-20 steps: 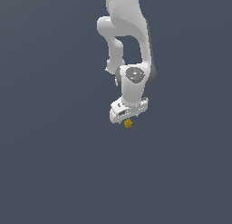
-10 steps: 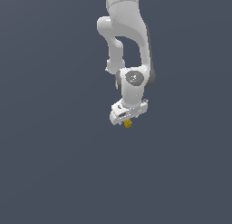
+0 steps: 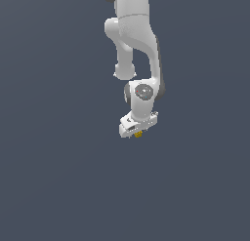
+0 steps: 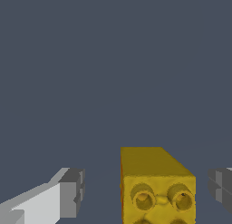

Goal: Pick up the object and move it to a goal position.

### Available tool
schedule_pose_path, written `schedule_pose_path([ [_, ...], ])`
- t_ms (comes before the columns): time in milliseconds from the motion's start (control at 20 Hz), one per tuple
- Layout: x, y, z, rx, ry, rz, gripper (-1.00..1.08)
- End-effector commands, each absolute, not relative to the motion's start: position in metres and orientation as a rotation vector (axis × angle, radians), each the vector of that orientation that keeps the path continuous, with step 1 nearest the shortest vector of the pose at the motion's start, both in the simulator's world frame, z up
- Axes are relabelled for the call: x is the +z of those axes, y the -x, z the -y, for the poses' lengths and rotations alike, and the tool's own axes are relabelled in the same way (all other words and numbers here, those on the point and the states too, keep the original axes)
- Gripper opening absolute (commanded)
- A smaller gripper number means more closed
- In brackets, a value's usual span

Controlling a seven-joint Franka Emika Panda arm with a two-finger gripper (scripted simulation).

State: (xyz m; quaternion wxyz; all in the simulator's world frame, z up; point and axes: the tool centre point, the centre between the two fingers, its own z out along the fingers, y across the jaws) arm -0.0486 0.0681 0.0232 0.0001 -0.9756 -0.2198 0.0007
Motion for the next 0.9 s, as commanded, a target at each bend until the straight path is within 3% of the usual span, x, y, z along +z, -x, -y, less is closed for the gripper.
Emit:
schedule_pose_path([
  [0,0.022,0.048,-0.068,0.000,3.065,0.691,-1.00],
  [850,0.036,0.048,-0.075,0.001,3.065,0.690,-1.00],
])
